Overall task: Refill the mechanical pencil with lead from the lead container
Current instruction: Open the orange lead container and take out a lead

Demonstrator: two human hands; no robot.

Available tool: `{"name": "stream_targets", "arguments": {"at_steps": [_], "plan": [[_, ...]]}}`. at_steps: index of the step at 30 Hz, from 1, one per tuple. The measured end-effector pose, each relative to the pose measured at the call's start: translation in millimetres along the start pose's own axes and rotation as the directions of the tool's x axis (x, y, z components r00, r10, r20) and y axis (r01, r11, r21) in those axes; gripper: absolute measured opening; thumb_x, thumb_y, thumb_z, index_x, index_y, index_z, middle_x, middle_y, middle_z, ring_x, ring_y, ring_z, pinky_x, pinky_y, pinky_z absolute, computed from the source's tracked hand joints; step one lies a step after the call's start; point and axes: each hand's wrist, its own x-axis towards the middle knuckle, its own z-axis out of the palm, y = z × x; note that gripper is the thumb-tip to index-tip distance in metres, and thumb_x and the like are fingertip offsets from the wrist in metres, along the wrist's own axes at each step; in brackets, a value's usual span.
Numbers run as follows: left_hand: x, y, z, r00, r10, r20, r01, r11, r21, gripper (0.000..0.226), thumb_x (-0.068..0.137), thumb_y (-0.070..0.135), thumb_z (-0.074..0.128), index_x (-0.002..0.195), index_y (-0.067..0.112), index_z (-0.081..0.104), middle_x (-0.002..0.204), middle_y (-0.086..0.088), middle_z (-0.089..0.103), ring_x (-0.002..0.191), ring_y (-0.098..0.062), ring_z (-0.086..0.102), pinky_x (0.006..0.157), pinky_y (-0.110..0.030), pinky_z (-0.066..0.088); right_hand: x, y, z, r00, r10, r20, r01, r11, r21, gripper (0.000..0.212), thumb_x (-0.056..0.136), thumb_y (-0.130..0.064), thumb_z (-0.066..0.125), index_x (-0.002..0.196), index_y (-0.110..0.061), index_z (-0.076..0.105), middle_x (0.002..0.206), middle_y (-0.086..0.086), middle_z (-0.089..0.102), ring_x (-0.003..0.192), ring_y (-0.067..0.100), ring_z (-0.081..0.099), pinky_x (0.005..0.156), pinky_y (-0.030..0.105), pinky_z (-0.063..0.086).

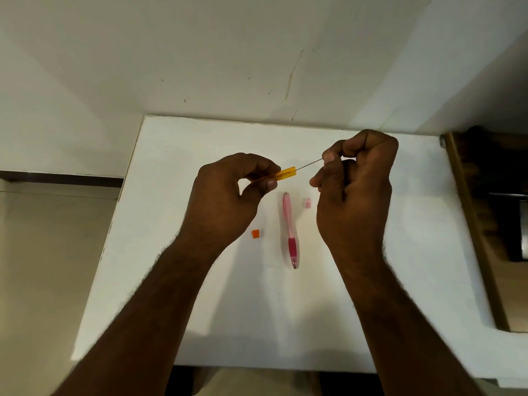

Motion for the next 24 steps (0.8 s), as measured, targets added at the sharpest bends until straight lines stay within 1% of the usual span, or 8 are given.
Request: {"name": "stream_targets", "arguments": {"at_steps": [2,4,8,11,14,17,21,24], "plan": [[0,-1,1,1.000,-0.014,0.008,0.014,1.000,0.017,0.016,0.088,0.014,0.075,0.100,0.024,0.077,0.097,0.012,0.076,0.094,-0.007,0.070,0.094,-0.028,0.054,0,0,-1,0.999,-0.024,-0.025,0.023,0.999,-0.024,0.017,0.104,-0.017,0.047,0.106,-0.028,0.034,0.088,-0.020,0.059,0.066,0.009,0.070,0.066,0.037,0.059],[0,-3,2,0.999,-0.043,0.011,0.042,0.998,0.056,0.015,0.087,0.017,0.076,0.099,0.026,0.077,0.097,0.012,0.076,0.094,-0.007,0.069,0.093,-0.027,0.053,1,1,-2,0.999,-0.027,-0.042,0.026,0.999,-0.021,0.016,0.104,-0.015,0.047,0.105,-0.026,0.034,0.089,-0.015,0.059,0.065,0.011,0.069,0.065,0.043,0.058],[1,-12,5,0.995,-0.094,0.015,0.088,0.963,0.254,0.011,0.086,0.026,0.077,0.097,0.028,0.078,0.103,0.006,0.071,0.099,-0.016,0.064,0.089,-0.034,0.051,2,3,-3,0.999,-0.002,-0.044,0.001,1.000,-0.005,0.014,0.104,-0.013,0.047,0.105,-0.022,0.035,0.092,-0.006,0.060,0.063,0.014,0.068,0.065,0.047,0.057],[0,-18,7,0.987,-0.149,0.057,0.115,0.914,0.390,0.014,0.087,0.030,0.076,0.100,0.029,0.079,0.101,0.003,0.070,0.099,-0.021,0.061,0.085,-0.039,0.051,1,4,-1,0.999,0.045,-0.022,-0.044,0.998,0.037,0.012,0.103,-0.014,0.047,0.105,-0.021,0.037,0.089,-0.013,0.059,0.061,0.014,0.068,0.067,0.048,0.057],[-1,-20,9,0.980,-0.180,0.086,0.120,0.876,0.468,0.014,0.088,0.032,0.074,0.100,0.030,0.079,0.100,0.002,0.072,0.097,-0.022,0.064,0.086,-0.041,0.051,1,5,1,0.996,0.093,-0.002,-0.092,0.994,0.064,0.013,0.102,-0.016,0.048,0.105,-0.021,0.037,0.092,-0.012,0.060,0.060,0.014,0.068,0.068,0.047,0.057],[-3,-21,11,0.973,-0.203,0.110,0.123,0.858,0.499,0.014,0.088,0.031,0.073,0.100,0.030,0.080,0.099,0.002,0.071,0.096,-0.023,0.065,0.087,-0.043,0.051,0,6,2,0.995,0.101,0.016,-0.102,0.993,0.061,0.013,0.102,-0.017,0.050,0.105,-0.020,0.037,0.090,-0.014,0.060,0.059,0.013,0.068,0.067,0.043,0.058],[-2,-22,12,0.966,-0.227,0.122,0.136,0.852,0.506,0.018,0.088,0.032,0.075,0.105,0.028,0.079,0.102,0.001,0.071,0.098,-0.023,0.065,0.090,-0.042,0.050,0,8,3,0.994,0.093,0.059,-0.096,0.994,0.049,0.013,0.101,-0.019,0.050,0.105,-0.020,0.038,0.086,-0.031,0.060,0.059,0.011,0.068,0.065,0.033,0.056],[0,-19,11,0.956,-0.264,0.127,0.181,0.873,0.453,0.032,0.081,0.038,0.081,0.110,0.026,0.077,0.109,0.001,0.069,0.104,-0.022,0.063,0.096,-0.043,0.048,-1,7,3,0.995,0.073,0.070,-0.075,0.997,0.030,0.014,0.101,-0.018,0.051,0.105,-0.020,0.038,0.085,-0.027,0.060,0.058,0.014,0.067,0.062,0.032,0.056]]}}
